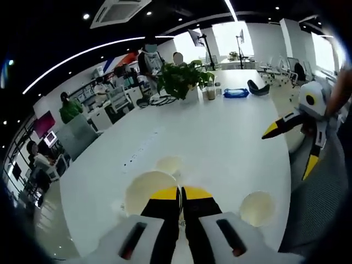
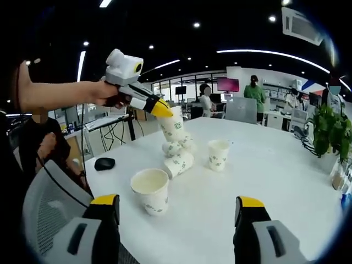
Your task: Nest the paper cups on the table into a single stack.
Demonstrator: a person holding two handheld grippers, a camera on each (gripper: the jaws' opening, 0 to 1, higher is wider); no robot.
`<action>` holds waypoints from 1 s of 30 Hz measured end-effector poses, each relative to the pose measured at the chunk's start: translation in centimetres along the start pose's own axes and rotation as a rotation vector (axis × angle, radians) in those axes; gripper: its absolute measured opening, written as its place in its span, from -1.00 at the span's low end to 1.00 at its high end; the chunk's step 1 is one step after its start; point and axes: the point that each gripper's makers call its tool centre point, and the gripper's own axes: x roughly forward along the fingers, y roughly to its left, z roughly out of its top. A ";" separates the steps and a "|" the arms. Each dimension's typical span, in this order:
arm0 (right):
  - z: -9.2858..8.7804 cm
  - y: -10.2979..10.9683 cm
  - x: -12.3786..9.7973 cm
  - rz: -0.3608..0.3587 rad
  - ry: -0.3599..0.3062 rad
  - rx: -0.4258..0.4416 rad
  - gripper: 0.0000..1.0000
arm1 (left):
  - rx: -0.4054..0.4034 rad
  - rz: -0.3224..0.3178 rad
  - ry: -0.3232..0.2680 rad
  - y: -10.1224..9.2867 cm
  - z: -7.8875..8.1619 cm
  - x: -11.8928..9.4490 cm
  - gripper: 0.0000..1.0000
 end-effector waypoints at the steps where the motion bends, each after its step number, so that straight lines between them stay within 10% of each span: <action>1: 0.0 0.0 0.0 0.000 0.001 0.001 0.73 | 0.004 -0.003 -0.001 -0.3 0.1 -0.1 -1.00; 30: 0.1 -0.3 0.0 -0.033 0.002 -0.040 0.99 | 0.107 -0.206 0.040 -9.3 0.3 -2.5 -1.00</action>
